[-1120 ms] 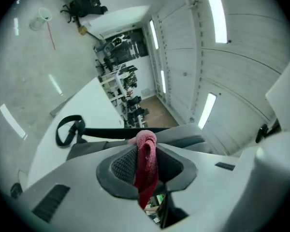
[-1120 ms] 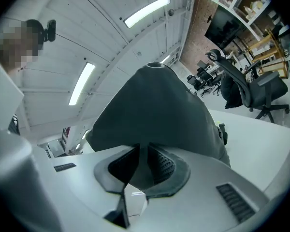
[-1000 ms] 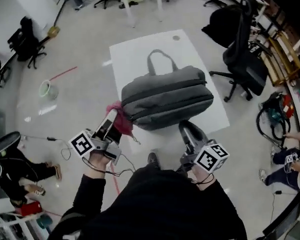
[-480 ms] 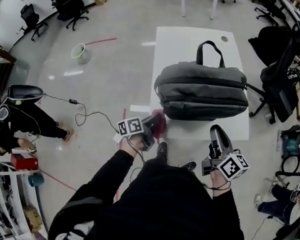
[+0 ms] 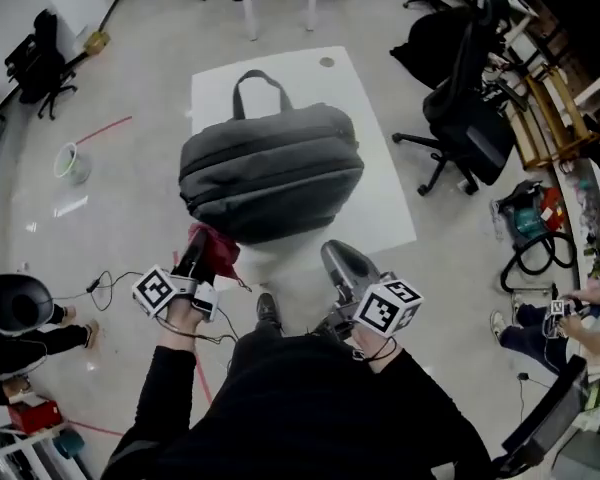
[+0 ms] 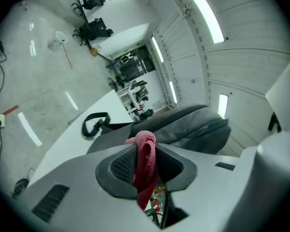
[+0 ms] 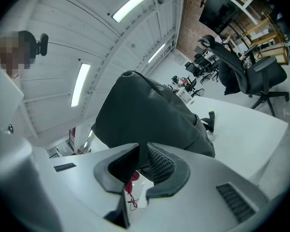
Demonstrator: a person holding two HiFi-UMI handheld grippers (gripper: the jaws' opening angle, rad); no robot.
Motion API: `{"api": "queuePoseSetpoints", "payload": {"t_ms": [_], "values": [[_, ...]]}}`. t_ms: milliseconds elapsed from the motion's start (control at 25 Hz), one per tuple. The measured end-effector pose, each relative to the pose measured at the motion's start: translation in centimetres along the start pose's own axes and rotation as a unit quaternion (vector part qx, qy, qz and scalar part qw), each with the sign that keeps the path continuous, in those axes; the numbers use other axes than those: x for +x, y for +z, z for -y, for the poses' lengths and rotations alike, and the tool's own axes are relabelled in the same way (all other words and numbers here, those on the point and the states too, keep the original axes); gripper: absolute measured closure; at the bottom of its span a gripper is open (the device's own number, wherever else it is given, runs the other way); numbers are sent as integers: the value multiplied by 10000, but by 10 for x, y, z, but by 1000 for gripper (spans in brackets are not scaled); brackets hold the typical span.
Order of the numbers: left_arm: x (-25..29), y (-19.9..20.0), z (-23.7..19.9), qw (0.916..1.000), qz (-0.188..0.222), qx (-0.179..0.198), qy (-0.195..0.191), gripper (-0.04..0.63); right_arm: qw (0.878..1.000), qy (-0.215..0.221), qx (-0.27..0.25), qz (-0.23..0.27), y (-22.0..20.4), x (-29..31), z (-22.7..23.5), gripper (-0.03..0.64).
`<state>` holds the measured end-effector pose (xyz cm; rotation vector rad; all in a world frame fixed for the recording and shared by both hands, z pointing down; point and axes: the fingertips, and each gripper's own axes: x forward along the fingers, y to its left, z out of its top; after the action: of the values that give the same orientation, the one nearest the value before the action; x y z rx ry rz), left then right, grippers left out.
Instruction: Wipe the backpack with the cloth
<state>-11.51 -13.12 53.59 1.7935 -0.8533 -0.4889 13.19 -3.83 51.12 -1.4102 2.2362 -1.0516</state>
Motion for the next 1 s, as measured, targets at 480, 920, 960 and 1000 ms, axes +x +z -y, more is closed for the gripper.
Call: {"api": "queuePoseSetpoints", "payload": {"t_ms": [480, 920, 960, 1000], "values": [[-30, 71, 122, 9913, 901, 889, -365, 502, 9996, -73, 227, 122, 16, -19, 18, 557], [-40, -6, 2, 9946, 498, 5, 913, 502, 9986, -165, 487, 110, 14, -55, 51, 557], [-37, -12, 11, 9954, 432, 40, 850, 502, 9984, -180, 532, 83, 10, -57, 55, 557], [-36, -19, 21, 9963, 353, 72, 776, 502, 9981, -190, 580, 54, 6, -58, 59, 557]]}}
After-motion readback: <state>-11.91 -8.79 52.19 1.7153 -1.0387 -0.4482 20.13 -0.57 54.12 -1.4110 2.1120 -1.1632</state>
